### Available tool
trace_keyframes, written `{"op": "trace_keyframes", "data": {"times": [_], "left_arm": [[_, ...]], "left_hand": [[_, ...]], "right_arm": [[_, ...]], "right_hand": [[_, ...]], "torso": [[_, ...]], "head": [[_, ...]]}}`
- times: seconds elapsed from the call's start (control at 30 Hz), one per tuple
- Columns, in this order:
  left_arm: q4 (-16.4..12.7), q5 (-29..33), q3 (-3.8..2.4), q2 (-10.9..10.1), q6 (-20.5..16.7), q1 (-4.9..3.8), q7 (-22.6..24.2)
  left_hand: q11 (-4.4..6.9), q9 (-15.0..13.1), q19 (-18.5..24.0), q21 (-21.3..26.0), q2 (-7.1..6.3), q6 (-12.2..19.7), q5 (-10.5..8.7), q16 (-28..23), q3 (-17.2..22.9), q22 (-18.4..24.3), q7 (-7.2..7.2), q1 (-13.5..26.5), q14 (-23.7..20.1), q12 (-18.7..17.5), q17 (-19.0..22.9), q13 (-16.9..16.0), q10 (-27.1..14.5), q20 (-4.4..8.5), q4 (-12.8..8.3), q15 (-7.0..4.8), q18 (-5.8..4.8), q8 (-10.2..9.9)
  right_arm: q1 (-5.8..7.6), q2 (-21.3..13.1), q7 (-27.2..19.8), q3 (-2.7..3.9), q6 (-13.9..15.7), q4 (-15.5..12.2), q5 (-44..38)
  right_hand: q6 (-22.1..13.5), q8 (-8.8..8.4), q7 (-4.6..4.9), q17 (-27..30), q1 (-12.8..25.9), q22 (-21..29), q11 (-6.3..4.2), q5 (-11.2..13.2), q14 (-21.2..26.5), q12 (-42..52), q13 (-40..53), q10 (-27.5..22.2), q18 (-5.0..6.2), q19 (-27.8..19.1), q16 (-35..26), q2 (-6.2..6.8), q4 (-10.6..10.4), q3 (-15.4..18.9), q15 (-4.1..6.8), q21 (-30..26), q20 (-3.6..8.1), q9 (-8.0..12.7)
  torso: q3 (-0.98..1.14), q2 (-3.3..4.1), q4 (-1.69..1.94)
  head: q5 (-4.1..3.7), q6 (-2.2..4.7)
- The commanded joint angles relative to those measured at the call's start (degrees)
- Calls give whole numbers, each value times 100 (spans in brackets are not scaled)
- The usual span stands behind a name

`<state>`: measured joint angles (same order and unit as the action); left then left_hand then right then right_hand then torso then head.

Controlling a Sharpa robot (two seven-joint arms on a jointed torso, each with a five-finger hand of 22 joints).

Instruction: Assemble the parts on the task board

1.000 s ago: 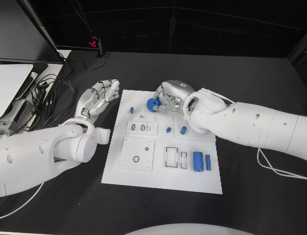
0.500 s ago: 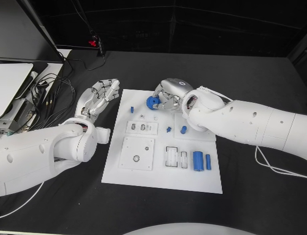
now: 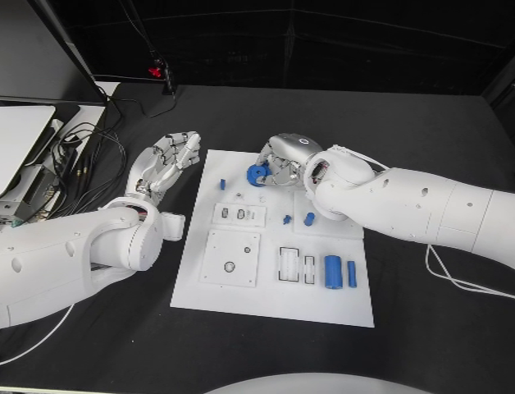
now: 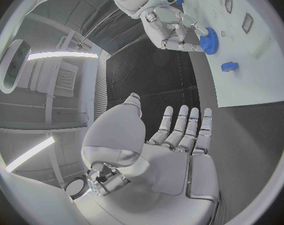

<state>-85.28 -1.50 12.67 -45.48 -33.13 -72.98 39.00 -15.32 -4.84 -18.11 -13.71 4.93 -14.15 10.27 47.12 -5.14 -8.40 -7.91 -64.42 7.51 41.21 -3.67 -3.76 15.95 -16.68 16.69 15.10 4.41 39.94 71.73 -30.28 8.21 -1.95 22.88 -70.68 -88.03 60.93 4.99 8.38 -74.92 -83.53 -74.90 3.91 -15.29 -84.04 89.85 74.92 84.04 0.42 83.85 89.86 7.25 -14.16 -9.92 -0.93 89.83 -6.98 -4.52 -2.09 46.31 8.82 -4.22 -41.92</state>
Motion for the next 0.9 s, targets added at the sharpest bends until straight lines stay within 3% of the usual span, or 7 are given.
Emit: {"op": "trace_keyframes", "data": {"times": [0.03,0.13,0.27,0.43,0.7,0.9], "left_arm": [[-7,-36,-4,2,49,-9,1392],[-6,-36,-4,4,49,-9,1390],[-4,-36,-4,6,52,-9,1387],[1,-36,-4,10,56,-9,1385],[11,-36,-4,17,61,-8,1382],[17,-36,-3,19,67,-8,1379]], "left_hand": [[0,11,34,-27,16,-30,33,21,-47,-9,-918,-55,-8,42,-7,1,37,1,1,25,22,30],[0,12,34,-28,17,-30,33,22,-48,-10,-918,-56,-8,43,-7,1,37,1,1,25,22,30],[0,12,34,-28,17,-30,33,22,-48,-10,-918,-56,-8,43,-7,1,37,1,1,25,22,30],[0,12,34,-28,17,-30,33,22,-48,-10,-918,-56,-8,43,-7,1,37,1,1,25,22,30],[1,15,39,-26,23,-30,35,23,-52,-8,-918,-61,-6,45,-7,1,38,1,1,25,22,32],[1,15,39,-26,23,-30,35,23,-52,-8,-918,-61,-6,45,-7,1,38,1,1,25,22,32]], "right_arm": [[-7,3,134,-11,-285,9,-41],[-7,7,165,-11,-324,12,-41],[-7,10,186,-11,-356,11,-41],[-7,9,124,-11,-272,2,-41],[-7,-18,-88,-11,24,-35,-41],[-8,-55,-258,-12,278,-83,-41]], "right_hand": [[-68,-57,-23,-1508,68,-1510,51,10,-596,15,1508,596,-42,615,14,6,-10,29,-37,17,-44,41],[-320,-146,-47,-1508,83,-1510,35,61,-596,15,1508,596,-42,615,14,27,-20,50,-32,17,-52,75],[-873,-152,-146,-1508,86,-1510,-47,114,-596,15,1508,596,-42,615,14,55,-27,88,25,17,-16,88],[-1276,-145,-247,-1508,94,-1510,-170,151,-596,15,1508,596,-42,615,14,90,-59,147,125,17,71,78],[-1336,-117,-271,-1508,110,-1510,-212,177,-596,15,1508,596,-42,615,14,111,-99,189,174,17,123,62],[-979,45,-143,-1508,104,-1510,-77,177,-596,15,1508,596,-42,615,14,91,-159,212,98,17,95,-7]], "torso": [[1,-2,0],[1,-3,0],[1,-1,-1],[0,0,-1],[-1,-3,-2],[1,-1,-4]], "head": [[0,-2],[1,0],[3,5],[2,5],[0,5],[-1,8]]}}
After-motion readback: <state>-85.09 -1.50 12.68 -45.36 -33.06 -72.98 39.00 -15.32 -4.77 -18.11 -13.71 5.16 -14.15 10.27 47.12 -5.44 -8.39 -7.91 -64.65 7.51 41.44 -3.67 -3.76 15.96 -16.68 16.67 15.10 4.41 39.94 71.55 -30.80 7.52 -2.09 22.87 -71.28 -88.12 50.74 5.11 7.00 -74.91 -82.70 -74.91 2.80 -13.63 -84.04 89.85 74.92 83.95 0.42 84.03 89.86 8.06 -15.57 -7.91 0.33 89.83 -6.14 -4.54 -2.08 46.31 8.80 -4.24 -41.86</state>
